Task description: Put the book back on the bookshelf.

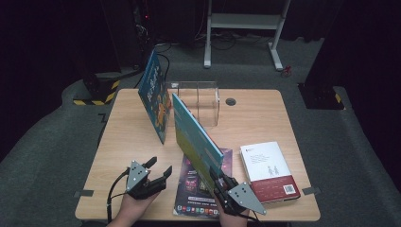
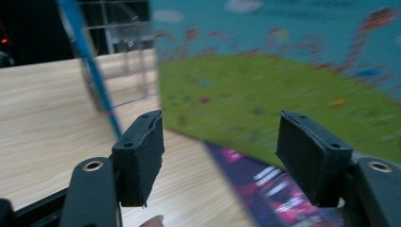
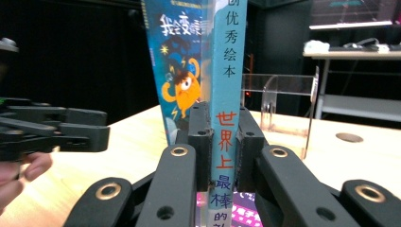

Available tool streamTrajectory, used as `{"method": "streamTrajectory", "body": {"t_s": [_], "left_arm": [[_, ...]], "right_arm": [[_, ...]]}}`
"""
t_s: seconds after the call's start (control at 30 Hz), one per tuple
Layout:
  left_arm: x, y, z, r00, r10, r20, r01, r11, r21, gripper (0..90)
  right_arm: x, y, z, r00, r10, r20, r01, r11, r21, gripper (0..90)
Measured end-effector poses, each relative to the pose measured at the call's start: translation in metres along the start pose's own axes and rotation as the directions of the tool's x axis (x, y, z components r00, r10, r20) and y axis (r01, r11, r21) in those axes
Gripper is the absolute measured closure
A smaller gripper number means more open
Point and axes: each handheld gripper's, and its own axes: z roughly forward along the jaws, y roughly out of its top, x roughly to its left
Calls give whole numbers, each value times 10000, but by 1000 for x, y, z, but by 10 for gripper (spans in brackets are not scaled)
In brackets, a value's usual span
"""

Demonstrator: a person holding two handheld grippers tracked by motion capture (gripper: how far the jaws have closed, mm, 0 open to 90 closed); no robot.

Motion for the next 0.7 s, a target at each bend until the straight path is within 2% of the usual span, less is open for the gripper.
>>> {"method": "streamTrajectory", "body": {"t_s": [0.07, 0.2, 0.3, 0.37, 0.43, 0.53, 0.7], "left_arm": [[-9, 6, -1, 9994, -153, 295, 155, 9999, -70, 305], [-32, 23, -6, 9978, -36, 660, 66, 9989, -464, 268], [-53, 39, -8, 9925, 43, 1223, 58, 9966, -825, 234], [-68, 49, -8, 9898, 199, 1410, -53, 9946, -1036, 214], [-80, 60, -7, 9892, 424, 1404, -266, 9933, -1128, 197], [-92, 71, -2, 9908, 553, 1235, -418, 9931, -1092, 172], [-103, 76, 10, 9953, 423, 866, -358, 9965, -750, 149]], "right_arm": [[1, -2, 3, 9997, 206, 155, -206, 9998, 14, 810], [4, -5, 5, 9990, 276, 351, -275, 9996, -35, 809], [8, -6, 5, 9986, 213, 482, -209, 9998, -74, 809], [12, -6, 6, 9981, 108, 606, -104, 9999, -69, 808], [16, -6, 6, 9977, 64, 673, -59, 10000, -71, 808], [22, -6, 7, 9970, -102, 761, 108, 9999, -84, 808], [29, -7, 9, 9959, -265, 865, 272, 9996, -72, 807]]}}
